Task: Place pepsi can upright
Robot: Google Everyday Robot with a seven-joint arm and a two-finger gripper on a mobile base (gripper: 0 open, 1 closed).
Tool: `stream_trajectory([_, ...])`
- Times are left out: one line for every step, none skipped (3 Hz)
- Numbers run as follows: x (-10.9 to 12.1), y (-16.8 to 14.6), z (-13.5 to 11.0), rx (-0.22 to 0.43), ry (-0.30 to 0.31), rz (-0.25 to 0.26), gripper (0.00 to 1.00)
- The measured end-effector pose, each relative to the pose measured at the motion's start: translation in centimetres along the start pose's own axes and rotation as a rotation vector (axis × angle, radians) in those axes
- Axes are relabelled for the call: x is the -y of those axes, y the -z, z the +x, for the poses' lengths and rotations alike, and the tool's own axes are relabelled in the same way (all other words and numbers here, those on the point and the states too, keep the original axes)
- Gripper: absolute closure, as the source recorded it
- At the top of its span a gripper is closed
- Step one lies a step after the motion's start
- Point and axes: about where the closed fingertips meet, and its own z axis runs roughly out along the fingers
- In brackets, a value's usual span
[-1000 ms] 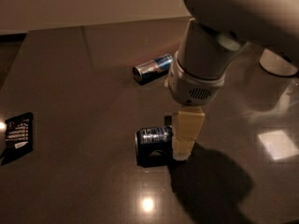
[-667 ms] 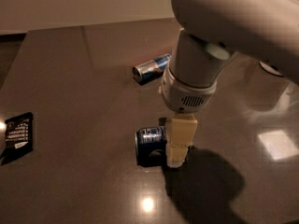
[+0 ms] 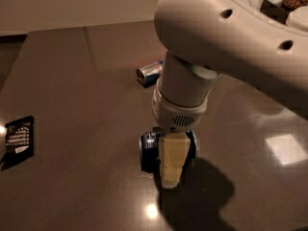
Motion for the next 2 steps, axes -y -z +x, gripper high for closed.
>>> stream_trajectory([-0.49, -0.8, -0.58, -0.016, 0.013, -0.006, 0.19])
stream_trajectory([-0.45, -0.95, -0.51, -0.032, 0.019, 0.0, 0.42])
